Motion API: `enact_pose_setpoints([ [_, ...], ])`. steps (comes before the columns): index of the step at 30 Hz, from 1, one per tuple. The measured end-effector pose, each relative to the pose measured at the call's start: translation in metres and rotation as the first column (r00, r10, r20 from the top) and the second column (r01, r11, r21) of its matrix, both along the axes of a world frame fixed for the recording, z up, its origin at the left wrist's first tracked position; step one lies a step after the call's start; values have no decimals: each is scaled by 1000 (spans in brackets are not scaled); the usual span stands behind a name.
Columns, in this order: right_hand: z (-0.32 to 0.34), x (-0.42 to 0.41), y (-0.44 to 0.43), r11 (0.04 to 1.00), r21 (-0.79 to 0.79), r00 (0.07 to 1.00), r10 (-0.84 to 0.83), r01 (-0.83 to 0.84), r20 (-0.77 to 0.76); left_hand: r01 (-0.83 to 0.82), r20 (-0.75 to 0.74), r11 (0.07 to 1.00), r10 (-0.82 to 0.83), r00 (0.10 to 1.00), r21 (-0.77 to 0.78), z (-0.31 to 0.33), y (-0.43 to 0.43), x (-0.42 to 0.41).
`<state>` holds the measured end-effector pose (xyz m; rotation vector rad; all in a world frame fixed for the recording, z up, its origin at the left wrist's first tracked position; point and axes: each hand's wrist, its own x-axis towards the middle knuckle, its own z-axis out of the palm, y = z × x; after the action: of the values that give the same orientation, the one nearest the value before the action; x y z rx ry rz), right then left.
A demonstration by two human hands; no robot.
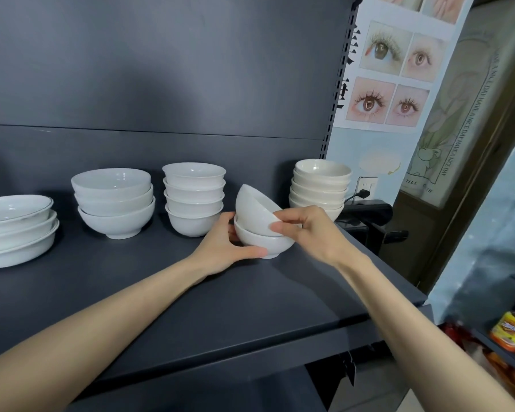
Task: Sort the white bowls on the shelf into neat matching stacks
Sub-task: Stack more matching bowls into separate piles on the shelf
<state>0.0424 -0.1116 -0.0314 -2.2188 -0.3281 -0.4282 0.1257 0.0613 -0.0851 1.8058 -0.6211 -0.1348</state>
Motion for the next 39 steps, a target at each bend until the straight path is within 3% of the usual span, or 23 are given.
enact_pose_setpoints([
  [8,7,-6,-5,996,-90,999,29,-25,42,33,-67,998,-37,997,-60,-4,1,1],
  [12,-2,1,-14,953,-300,995,-15,45,100,20,-61,998,-24,998,-54,-2,1,0],
  [14,-6,1,-16,950,-308,995,-26,55,97,27,-60,999,-29,998,-40,-1,2,0],
  [17,-8,2,-19,978,-187,995,-83,91,51,42,-72,999,-43,996,-23,2,1,0],
  [19,-7,1,-17,992,-16,991,-129,129,-31,59,-91,998,-61,994,-17,3,2,1],
  [21,-7,1,-14,972,199,987,-101,125,-127,77,-110,997,-77,991,-6,5,2,1],
  [23,-9,4,-13,948,304,982,-35,91,-185,91,-127,996,-90,988,0,5,1,0],
  [28,-12,6,-14,897,429,976,-11,107,-219,50,-136,999,-52,989,-17,6,-1,-2],
  [33,-8,1,-16,898,427,973,-3,104,-230,-5,-115,999,-1,993,-52,11,4,-22],
  [39,6,-12,-1,914,406,971,114,-20,-209,-170,-39,979,167,985,-112,27,29,-62],
])
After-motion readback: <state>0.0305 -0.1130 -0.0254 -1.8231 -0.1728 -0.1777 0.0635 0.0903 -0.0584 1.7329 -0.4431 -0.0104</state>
